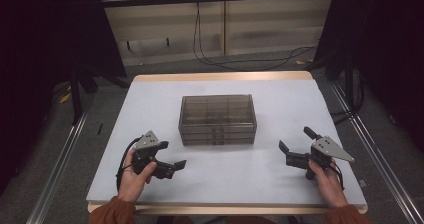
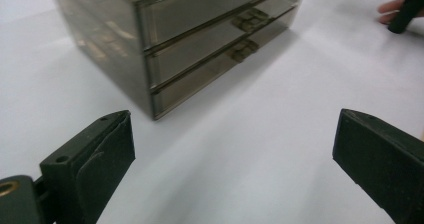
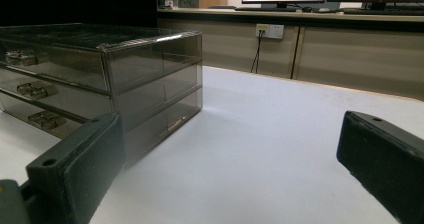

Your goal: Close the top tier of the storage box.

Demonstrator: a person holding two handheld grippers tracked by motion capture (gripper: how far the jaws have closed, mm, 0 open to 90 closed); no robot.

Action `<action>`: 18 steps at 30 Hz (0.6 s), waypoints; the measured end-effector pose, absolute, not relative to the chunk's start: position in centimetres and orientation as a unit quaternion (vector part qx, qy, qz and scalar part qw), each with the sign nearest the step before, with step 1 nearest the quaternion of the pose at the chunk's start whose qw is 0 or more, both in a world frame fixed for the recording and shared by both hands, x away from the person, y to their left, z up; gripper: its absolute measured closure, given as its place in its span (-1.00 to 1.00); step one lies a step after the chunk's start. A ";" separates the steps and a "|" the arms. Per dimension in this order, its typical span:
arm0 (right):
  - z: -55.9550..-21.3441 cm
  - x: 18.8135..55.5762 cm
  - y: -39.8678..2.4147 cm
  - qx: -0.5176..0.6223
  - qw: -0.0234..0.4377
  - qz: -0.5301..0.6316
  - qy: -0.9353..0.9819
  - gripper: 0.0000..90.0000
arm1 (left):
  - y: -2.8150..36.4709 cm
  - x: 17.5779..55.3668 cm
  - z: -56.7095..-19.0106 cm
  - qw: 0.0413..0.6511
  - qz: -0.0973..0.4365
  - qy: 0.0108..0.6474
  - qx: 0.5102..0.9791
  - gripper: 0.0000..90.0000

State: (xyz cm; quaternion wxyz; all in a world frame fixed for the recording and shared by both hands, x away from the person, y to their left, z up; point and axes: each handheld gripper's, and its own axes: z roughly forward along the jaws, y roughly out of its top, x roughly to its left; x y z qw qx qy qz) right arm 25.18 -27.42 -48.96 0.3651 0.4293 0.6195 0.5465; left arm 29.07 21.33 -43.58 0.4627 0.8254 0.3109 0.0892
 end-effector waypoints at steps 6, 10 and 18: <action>-48.9 25.3 -27.4 0.428 0.363 0.543 0.625 -1.00 | 23.1 28.6 -43.5 0.478 0.099 0.302 0.819 -0.93; -48.9 25.2 -27.3 0.429 0.365 0.543 0.623 -1.00 | 24.2 28.7 -44.0 0.474 0.105 0.320 0.813 -0.93; -48.9 25.3 -27.4 0.428 0.363 0.545 0.623 -1.00 | 27.0 29.2 -46.1 0.456 0.117 0.372 0.800 -0.95</action>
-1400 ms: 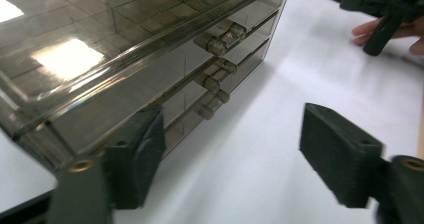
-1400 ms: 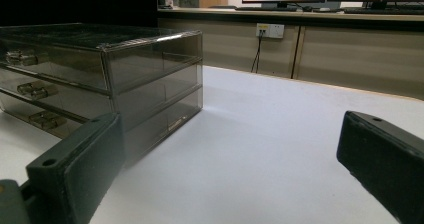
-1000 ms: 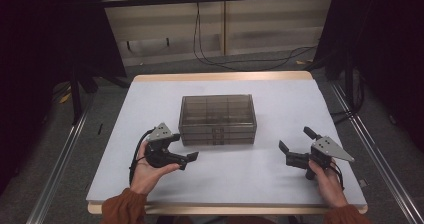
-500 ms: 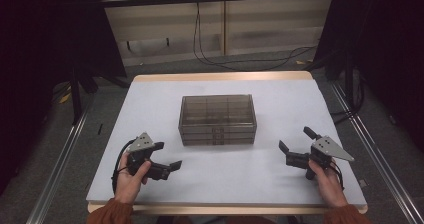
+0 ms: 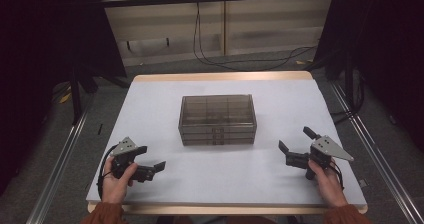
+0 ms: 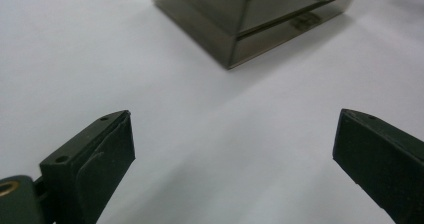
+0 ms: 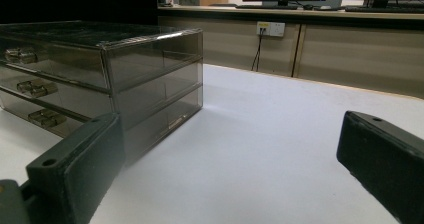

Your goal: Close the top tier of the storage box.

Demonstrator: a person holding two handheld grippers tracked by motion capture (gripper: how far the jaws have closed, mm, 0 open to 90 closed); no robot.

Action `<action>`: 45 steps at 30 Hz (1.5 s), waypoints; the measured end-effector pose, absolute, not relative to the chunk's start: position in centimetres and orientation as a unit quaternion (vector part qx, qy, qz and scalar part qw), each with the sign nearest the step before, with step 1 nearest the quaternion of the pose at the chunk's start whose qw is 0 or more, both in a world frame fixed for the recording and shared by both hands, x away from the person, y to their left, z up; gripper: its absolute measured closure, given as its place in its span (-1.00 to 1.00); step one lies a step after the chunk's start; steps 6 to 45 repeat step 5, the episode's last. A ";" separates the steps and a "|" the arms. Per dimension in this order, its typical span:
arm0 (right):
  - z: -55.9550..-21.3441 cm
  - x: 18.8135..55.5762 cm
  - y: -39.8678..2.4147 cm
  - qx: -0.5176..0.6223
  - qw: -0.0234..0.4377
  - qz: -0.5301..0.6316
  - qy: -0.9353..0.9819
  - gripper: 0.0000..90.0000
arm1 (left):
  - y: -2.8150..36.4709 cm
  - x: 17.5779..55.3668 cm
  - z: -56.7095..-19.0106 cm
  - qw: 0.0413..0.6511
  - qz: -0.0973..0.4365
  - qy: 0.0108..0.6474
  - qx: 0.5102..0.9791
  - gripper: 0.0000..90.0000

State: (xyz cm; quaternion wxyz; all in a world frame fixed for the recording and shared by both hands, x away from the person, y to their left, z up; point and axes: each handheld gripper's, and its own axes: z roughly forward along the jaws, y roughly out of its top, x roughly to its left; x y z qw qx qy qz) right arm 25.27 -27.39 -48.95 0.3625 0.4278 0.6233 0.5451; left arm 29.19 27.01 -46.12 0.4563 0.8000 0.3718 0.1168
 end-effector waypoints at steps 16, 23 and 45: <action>-48.9 25.3 -27.4 0.428 0.363 0.544 0.624 -1.00 | 27.9 30.5 -47.3 0.430 0.135 0.403 0.796 -0.95; -48.9 25.3 -27.4 0.428 0.363 0.544 0.624 -1.00 | 27.9 30.5 -47.3 0.430 0.135 0.403 0.796 -0.95; -48.9 25.3 -27.4 0.428 0.363 0.544 0.624 -1.00 | 27.9 30.5 -47.3 0.430 0.135 0.403 0.796 -0.95</action>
